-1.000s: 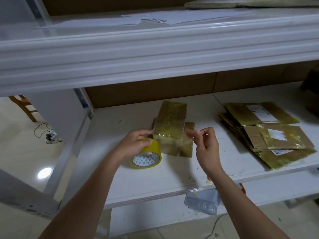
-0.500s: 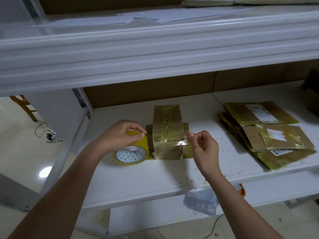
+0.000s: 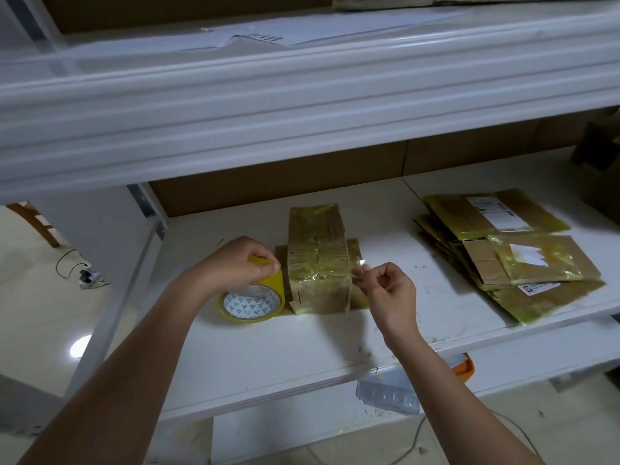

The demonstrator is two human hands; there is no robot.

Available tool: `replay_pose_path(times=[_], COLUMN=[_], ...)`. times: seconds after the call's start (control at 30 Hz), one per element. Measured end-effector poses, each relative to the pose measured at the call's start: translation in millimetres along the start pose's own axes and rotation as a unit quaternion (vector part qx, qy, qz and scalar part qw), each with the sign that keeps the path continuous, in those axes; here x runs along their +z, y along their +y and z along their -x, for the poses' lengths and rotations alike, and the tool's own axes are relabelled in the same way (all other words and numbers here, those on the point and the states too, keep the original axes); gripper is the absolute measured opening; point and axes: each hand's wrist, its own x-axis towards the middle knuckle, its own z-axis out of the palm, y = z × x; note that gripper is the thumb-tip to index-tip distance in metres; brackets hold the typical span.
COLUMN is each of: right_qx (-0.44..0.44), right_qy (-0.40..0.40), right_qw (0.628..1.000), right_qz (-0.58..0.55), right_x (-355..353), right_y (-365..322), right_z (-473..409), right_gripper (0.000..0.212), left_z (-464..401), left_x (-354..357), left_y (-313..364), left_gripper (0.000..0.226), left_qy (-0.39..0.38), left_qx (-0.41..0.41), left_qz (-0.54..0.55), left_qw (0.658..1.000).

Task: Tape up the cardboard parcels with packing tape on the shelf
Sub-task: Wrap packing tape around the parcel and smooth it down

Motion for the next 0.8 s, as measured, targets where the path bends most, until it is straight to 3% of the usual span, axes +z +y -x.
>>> replay_pose_path(times=[0.27, 0.6, 0.67, 0.73, 0.8], right_qx=[0.104, 0.21, 0.161, 0.05, -0.034], right_qy=[-0.013, -0.121, -0.082, -0.05, -0.11], right_qw=[0.994, 0.97, 0.983, 0.995, 0.989], right_qz=[0.006, -0.02, 0.034, 0.063, 0.098], right_x=[1.8, -5.1, -10.0, -11.7, -10.2], right_y=[12.9, 17.7, 14.4, 6.1, 0.7], right_z=[-14.3, -26.1, -21.4, -9.4, 0.8], right_gripper=[0.024, 0.037, 0.039, 0.029, 0.043], left_z=[-8.3, -12.7, -12.4, -12.0, -12.0], left_x=[17.5, 33.5, 34.1, 34.0, 34.2], left_y=[-10.8, -19.7, -19.8, -19.3, -19.7], left_gripper=[0.01, 0.014, 0.014, 0.014, 0.014], left_qy=[-0.049, -0.035, -0.033, -0.03, -0.027], left_qx=[-0.005, -0.019, -0.019, -0.019, -0.022], left_qz=[0.032, 0.078, 0.078, 0.076, 0.078], left_qw=[0.998, 0.996, 0.996, 0.996, 0.996])
